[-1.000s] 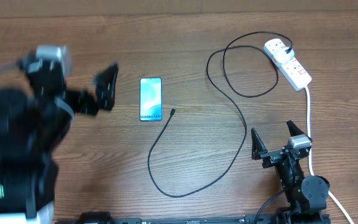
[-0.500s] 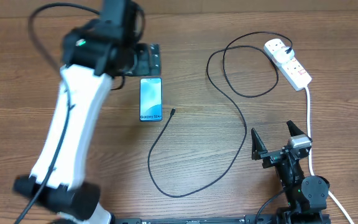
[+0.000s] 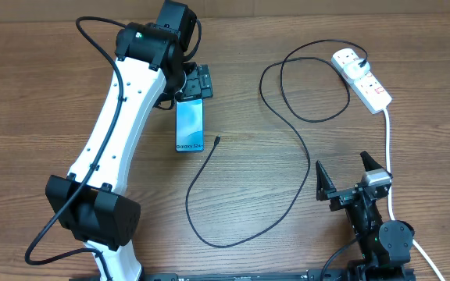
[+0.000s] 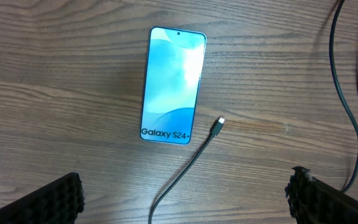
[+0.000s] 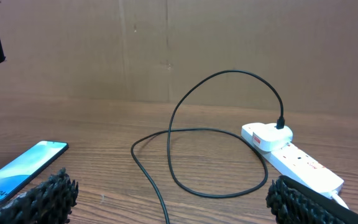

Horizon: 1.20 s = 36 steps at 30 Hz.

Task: Plug charger to phone and switch on socket
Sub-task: 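Move the left gripper over the phone and lower toward it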

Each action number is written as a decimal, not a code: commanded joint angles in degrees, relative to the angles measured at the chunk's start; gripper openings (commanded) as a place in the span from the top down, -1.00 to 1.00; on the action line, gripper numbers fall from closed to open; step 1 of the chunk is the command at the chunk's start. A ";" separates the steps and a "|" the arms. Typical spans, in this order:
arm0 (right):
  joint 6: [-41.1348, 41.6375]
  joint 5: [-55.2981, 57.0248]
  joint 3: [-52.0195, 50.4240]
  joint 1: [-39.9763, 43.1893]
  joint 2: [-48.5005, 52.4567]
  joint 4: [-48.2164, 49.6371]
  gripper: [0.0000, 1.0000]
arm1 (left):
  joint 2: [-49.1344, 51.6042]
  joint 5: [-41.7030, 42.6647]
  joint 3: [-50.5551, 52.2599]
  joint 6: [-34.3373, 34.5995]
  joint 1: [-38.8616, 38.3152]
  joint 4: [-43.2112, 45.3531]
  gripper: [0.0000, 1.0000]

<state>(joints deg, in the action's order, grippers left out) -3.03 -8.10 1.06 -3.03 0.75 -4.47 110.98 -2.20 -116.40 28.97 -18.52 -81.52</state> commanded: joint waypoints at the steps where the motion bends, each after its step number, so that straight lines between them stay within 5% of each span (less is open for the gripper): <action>1: -0.24 0.50 -0.59 0.15 -0.26 0.28 -1.00 | 0.26 0.35 -1.29 1.90 0.07 -0.11 -1.00; 7: -0.26 0.50 -0.59 0.15 -0.26 0.28 -1.00 | 0.28 2.10 -0.02 5.79 0.02 -0.81 -1.00; 13: -0.26 0.50 -0.59 0.15 -0.26 0.28 -1.00 | 0.31 0.28 5.03 -0.79 -0.42 2.05 -1.00; 23: -0.24 0.50 -0.59 0.15 -0.26 0.28 -1.00 | 0.98 -1.88 13.35 -0.68 -0.39 12.46 -1.00; 36: -0.24 0.50 -0.59 0.15 -0.26 0.28 -1.00 | 14.01 -2.93 13.42 -3.96 -1.53 12.74 -0.99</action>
<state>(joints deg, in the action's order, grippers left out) -3.03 -8.08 1.06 -3.03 0.75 -4.47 123.98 -3.75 -103.13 27.16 -20.69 -69.17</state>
